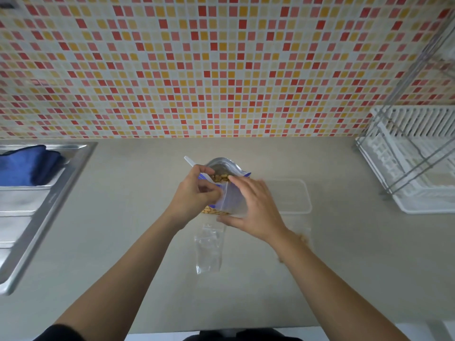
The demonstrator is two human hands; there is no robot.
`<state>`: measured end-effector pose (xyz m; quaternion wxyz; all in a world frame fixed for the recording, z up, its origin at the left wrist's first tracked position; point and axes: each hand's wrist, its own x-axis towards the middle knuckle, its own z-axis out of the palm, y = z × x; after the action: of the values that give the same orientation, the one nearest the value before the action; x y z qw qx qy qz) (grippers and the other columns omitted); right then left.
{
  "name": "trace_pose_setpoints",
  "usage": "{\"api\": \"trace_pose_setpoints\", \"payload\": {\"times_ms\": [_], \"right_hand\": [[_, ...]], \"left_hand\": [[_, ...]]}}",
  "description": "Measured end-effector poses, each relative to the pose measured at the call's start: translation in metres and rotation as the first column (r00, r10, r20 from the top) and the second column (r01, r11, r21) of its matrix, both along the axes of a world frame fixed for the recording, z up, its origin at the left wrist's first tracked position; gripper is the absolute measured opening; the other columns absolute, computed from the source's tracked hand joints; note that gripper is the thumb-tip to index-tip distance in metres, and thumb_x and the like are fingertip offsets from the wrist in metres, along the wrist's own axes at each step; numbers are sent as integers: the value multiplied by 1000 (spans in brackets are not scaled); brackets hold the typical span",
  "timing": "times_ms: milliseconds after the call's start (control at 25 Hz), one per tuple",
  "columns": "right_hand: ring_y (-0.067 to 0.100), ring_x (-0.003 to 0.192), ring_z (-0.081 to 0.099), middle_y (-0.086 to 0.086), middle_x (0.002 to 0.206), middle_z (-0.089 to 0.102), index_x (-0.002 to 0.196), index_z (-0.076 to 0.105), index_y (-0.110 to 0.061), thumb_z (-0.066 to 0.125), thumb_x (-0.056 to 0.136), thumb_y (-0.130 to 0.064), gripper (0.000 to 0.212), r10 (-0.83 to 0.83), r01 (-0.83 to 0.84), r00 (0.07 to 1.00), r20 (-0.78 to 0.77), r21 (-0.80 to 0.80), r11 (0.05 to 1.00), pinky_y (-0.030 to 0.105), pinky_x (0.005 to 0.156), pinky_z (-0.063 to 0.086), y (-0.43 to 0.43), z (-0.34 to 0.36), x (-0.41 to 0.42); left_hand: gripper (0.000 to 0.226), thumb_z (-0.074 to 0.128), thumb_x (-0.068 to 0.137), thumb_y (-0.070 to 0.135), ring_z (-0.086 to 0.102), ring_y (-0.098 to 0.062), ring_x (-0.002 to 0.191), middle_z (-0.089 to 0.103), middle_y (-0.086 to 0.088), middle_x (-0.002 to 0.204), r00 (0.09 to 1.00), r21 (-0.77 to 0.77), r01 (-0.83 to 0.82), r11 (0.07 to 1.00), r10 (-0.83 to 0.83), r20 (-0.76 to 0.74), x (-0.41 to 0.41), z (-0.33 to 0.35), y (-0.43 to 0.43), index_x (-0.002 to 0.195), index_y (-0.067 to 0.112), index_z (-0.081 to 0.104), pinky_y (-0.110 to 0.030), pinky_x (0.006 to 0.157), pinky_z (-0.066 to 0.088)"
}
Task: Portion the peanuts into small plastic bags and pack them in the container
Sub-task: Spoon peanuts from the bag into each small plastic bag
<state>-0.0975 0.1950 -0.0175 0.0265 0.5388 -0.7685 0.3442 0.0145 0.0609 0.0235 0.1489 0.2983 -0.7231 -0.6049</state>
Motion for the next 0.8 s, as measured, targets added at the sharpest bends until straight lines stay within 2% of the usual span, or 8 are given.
{"api": "trace_pose_setpoints", "payload": {"times_ms": [120,240,320,400,440,520,640,800], "right_hand": [[11,102,51,-2,110,63,118,58,-16,62,63,-63,73,-6,9,997,74,-47,999,27,93,40,-10,2,-1],[11,94,58,-6,103,62,113,59,-21,72,63,-50,60,10,-2,987,161,-46,999,26,80,49,-12,2,-4],[2,87,55,-11,98,60,108,61,-21,75,64,-45,52,5,13,979,206,-87,996,20,78,47,-13,2,-8],[-2,84,54,-15,95,57,107,62,-21,77,64,-40,49,-14,51,963,269,-131,990,14,77,45,-12,1,-14],[-4,85,54,-16,95,58,107,62,-21,79,65,-39,49,-20,67,952,306,-144,987,12,78,44,-11,0,-17],[-6,87,55,-16,97,60,108,62,-21,80,64,-37,50,-40,104,923,384,-148,984,8,78,42,-12,-2,-23],[-5,89,56,-15,102,63,109,60,-22,80,65,-37,51,-80,143,859,506,-86,986,10,75,44,-18,-5,-30],[0,89,59,-16,100,65,106,60,-29,80,66,-38,46,-102,133,818,566,-15,991,18,76,49,-22,-10,-37]], "left_hand": [[39,60,73,2,61,-18,69,68,-9,70,998,-46,-21,999,23,50,-3,0,-4,101,26,49,-44,79,54],[36,62,74,7,64,-22,72,70,-7,74,996,-105,-17,994,26,82,-6,0,-8,103,25,50,-47,78,56],[30,65,79,14,63,-22,72,68,-2,84,992,-290,-108,951,121,29,-8,2,-10,105,21,52,-38,70,55],[30,64,83,23,58,-18,79,60,-5,103,942,-472,-311,825,332,-42,-12,1,-21,110,15,53,-25,67,46],[37,63,84,29,57,-19,87,54,-8,112,911,-492,-364,791,413,-9,-15,0,-32,115,13,52,-23,72,42],[48,61,85,38,56,-21,98,53,-11,118,885,-438,-322,839,431,176,-25,-7,-52,122,9,51,-26,77,40],[31,58,87,32,61,-25,85,67,-13,95,928,-404,-183,896,293,232,-42,-16,-60,101,5,64,-26,65,42],[19,59,87,24,54,-12,58,61,-1,62,985,-565,-98,819,162,64,-46,6,-60,83,8,68,-14,54,36]]}}
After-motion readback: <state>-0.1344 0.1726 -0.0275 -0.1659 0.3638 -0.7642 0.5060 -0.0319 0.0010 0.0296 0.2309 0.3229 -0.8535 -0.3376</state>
